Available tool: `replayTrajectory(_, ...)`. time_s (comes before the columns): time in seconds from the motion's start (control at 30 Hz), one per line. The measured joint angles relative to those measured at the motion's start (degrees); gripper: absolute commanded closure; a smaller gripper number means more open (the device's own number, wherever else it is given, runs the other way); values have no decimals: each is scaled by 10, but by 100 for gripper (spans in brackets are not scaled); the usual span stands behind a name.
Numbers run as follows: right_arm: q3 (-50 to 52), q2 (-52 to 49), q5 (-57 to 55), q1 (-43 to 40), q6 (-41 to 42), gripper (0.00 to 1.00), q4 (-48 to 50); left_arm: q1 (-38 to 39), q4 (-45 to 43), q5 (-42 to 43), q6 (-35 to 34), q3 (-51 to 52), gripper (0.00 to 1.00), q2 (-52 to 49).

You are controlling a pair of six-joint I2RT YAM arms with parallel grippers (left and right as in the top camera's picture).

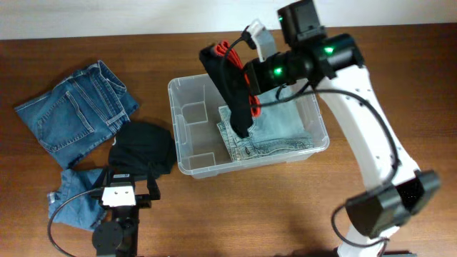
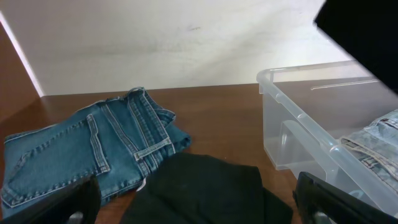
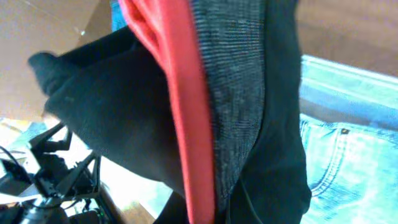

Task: Pack container
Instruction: 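Lift the black pants with the right gripper over the clear bin, then lower the black pants into the bin and open the right gripper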

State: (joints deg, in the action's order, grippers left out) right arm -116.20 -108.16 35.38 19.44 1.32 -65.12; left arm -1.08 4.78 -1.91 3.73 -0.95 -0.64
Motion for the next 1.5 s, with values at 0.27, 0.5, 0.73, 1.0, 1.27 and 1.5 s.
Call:
replayTrajectory(0.27,0,-55,23,-4,52,96,-7,0,0,0,0,0,0,0)
replayTrajectory(0.5,0,-62,93,-7,76,96,-16,0,0,0,0,0,0,0)
replayTrajectory(0.73,0,-62,118,-18,81,96,-71,0,0,0,0,0,0,0)
replayTrajectory(1.0,0,-62,64,-36,74,96,-112,0,0,0,0,0,0,0)
replayTrajectory(1.27,0,-62,43,-36,72,96,-106,0,0,0,0,0,0,0)
replayTrajectory(1.5,28,-62,41,-36,64,96,-67,0,0,0,0,0,0,0)
